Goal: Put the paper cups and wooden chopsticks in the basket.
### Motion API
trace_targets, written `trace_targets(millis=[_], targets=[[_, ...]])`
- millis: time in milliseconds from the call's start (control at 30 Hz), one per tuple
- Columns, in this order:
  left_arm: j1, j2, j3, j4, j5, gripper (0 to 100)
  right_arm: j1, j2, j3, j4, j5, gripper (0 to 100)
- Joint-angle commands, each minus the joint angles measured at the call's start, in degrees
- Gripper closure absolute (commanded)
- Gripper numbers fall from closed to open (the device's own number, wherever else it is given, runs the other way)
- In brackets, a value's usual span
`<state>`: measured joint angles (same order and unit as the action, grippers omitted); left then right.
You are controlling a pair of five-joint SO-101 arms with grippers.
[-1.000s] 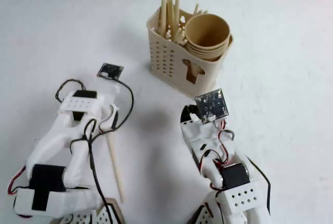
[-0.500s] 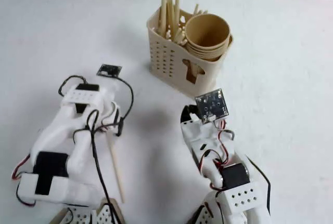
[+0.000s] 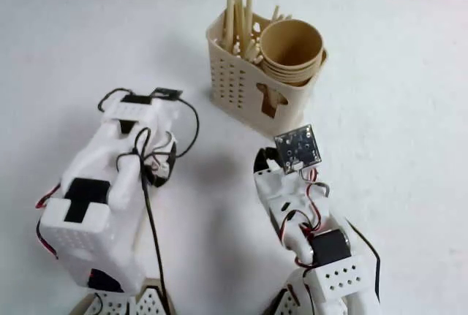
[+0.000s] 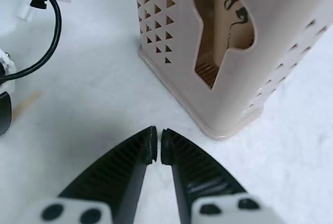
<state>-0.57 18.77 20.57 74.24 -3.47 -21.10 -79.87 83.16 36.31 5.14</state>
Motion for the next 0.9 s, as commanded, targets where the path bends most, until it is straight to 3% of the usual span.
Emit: trace_targets(millis=[0,567,867], targets=[[-0.7,0.0,-2.3,0.0,0.2,98,0.4,0.0,-0.4,-0.9,0.6,96.6],[-0.7,-35.1,-11.0,4.9,0.2,98,0.5,0.0,-0.4,-0.9,0.6,96.7],[1.5,-39.1,-27.4,4.8,0.3,98,0.5,0.0,-0.4,-0.9,0.6,96.7]])
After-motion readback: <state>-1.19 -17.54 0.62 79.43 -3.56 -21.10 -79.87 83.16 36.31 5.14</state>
